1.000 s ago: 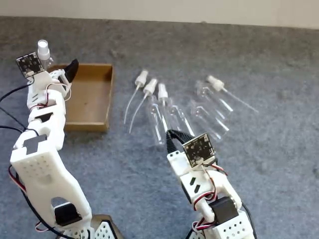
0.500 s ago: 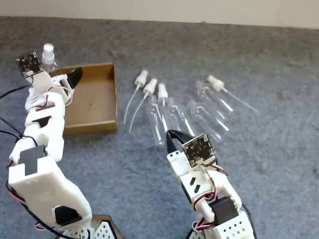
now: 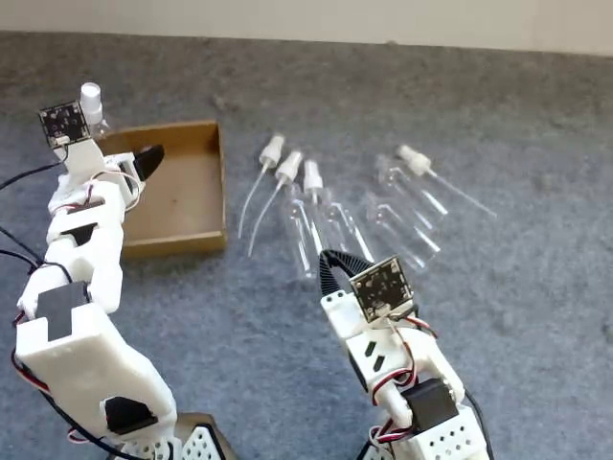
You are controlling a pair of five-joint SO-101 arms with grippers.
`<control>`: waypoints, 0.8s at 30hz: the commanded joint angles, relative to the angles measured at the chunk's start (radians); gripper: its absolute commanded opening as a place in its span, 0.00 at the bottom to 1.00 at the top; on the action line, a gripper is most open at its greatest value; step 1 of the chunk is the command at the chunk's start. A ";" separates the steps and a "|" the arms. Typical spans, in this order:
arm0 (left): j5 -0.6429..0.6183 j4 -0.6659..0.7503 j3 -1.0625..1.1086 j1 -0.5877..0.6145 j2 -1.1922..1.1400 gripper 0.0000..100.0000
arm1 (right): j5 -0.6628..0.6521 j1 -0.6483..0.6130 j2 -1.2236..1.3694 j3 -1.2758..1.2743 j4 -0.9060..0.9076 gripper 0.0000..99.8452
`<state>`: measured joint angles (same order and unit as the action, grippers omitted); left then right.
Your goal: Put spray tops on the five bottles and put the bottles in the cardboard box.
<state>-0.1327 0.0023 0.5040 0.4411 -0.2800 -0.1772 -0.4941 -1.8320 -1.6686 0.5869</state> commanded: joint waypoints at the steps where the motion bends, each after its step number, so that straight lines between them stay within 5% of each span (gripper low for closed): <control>1: 0.011 -0.008 0.015 -0.015 0.094 0.40 | -0.012 0.015 -0.007 -0.113 -0.002 0.01; 8: 0.014 -0.008 0.208 -0.024 0.317 0.40 | -0.012 0.015 -0.007 -0.113 -0.002 0.01; 15: 0.158 -0.101 0.360 -0.019 0.492 0.40 | -0.012 0.015 -0.007 -0.113 -0.002 0.01; 24: 0.157 -0.451 0.444 0.033 0.763 0.35 | -0.012 0.015 -0.007 -0.113 0.001 0.01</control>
<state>0.0161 -0.2785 0.9521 0.4411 0.3337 -0.1772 -0.4941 -1.8320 -1.6686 0.5869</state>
